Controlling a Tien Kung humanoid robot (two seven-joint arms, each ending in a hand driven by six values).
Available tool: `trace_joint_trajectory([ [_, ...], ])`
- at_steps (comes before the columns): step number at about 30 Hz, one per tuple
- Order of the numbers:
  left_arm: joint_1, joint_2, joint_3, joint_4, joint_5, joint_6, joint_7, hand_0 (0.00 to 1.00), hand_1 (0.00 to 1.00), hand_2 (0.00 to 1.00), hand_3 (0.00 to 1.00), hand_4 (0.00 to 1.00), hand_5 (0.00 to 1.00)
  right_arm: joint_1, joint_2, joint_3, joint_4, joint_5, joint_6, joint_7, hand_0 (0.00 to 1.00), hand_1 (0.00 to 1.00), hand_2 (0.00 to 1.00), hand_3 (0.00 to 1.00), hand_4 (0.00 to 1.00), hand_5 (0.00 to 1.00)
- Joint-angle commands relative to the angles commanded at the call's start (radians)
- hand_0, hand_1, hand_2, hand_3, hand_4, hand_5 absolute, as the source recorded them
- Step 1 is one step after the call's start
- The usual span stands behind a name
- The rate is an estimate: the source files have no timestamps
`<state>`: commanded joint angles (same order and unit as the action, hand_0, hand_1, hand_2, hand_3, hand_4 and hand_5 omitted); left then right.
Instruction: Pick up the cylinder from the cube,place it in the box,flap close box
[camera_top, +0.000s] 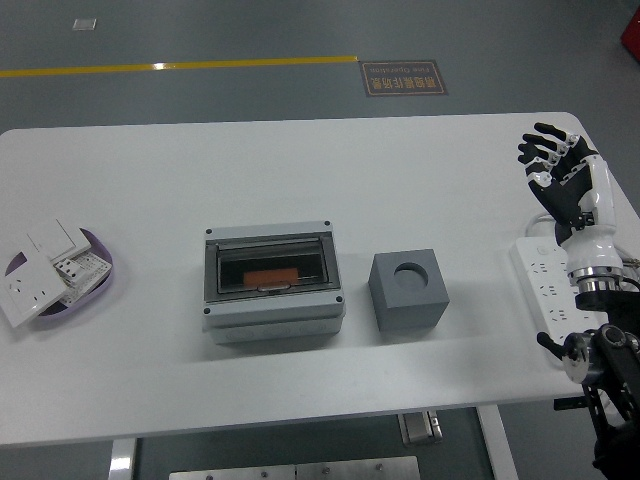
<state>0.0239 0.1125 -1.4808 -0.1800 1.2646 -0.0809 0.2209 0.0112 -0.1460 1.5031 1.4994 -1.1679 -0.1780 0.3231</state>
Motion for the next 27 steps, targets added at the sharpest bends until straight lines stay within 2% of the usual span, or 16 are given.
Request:
trace_joint_trajectory([
  [27,0.0,0.004,-0.006,0.0,0.0,0.002,0.005,0.64,0.666,0.592,0.655,0.72,0.296,0.012,0.003,-0.012,-0.012,0.004,0.001,-0.004,0.605,0.597,0.618,0.643,0.645,0.191],
])
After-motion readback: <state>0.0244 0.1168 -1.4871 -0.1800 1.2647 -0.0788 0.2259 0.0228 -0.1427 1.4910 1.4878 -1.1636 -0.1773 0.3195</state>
